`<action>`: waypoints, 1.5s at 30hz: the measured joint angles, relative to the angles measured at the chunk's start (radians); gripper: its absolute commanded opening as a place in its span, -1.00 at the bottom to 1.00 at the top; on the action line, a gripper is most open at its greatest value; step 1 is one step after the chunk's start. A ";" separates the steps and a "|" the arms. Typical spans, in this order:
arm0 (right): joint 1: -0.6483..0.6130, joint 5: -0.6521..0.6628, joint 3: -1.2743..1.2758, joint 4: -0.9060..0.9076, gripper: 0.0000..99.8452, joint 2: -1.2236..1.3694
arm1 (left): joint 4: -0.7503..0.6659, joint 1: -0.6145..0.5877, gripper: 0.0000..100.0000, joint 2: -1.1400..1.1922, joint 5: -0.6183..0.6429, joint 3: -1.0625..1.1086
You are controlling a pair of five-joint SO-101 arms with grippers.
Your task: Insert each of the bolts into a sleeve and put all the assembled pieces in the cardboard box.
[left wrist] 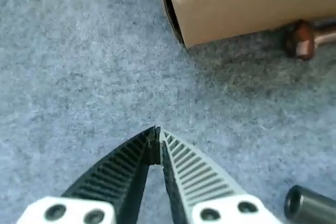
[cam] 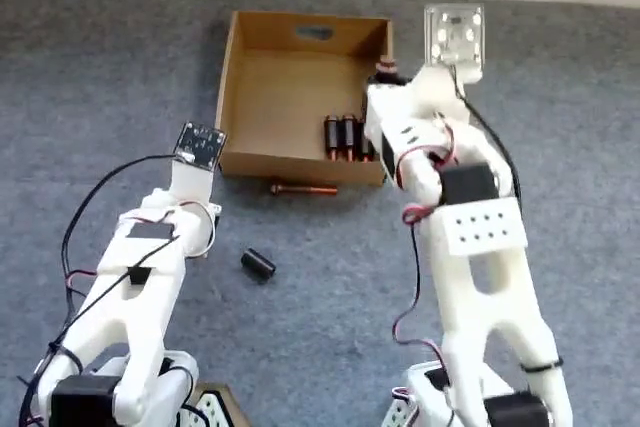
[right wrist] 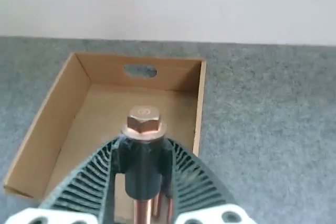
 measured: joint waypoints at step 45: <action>-0.176 -0.140 -1.359 0.549 -0.99 1.361 | -0.038 0.000 -0.95 0.000 0.000 0.017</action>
